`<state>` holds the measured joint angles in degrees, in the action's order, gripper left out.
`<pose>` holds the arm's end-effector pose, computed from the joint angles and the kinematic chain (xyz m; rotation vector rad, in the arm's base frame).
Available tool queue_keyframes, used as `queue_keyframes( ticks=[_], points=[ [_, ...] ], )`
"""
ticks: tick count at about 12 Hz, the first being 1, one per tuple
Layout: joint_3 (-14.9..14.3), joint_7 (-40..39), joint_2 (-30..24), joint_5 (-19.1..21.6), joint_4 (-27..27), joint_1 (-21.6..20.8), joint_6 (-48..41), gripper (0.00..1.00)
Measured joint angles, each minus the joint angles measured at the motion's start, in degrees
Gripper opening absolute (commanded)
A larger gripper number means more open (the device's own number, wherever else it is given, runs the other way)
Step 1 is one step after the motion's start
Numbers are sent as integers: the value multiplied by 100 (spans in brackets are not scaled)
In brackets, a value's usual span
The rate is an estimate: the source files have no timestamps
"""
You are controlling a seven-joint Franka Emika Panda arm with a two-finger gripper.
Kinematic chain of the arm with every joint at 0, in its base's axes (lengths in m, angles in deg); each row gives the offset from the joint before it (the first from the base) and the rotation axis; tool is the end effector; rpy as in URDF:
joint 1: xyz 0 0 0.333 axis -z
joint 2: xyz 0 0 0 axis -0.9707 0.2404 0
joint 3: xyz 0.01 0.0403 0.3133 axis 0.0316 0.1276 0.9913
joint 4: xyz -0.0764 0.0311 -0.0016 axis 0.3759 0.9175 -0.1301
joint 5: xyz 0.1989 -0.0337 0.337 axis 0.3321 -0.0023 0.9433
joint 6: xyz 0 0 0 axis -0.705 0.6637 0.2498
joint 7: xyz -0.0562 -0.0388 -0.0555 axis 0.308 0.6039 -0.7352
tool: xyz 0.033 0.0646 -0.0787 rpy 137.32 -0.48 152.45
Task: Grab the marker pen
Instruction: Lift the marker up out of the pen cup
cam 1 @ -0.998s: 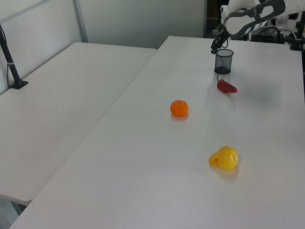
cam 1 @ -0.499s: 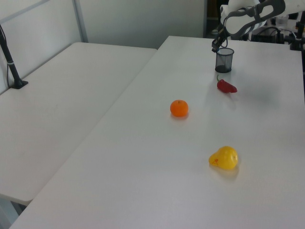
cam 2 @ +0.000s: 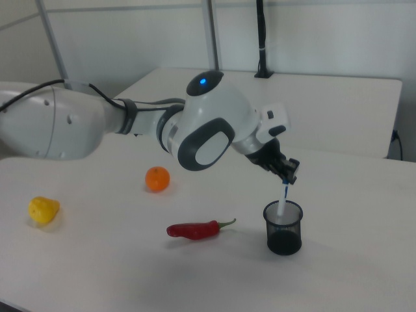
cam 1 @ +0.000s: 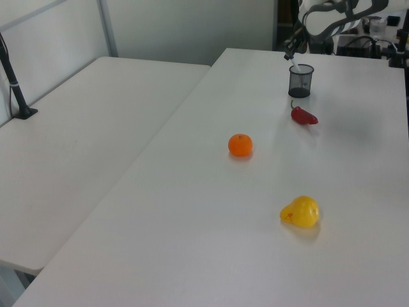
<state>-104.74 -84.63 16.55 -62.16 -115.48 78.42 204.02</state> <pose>0.6500 -0.2697 0.4348 2.8123 -0.3071 0.7451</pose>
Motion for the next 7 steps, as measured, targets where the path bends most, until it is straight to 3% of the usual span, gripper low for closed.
queue_keyframes(
  ticks=[4,7],
  points=[
    [1,8,-558,174,-4,40,-73,0],
    [57,9,-980,341,25,-24,-608,0]
  ],
)
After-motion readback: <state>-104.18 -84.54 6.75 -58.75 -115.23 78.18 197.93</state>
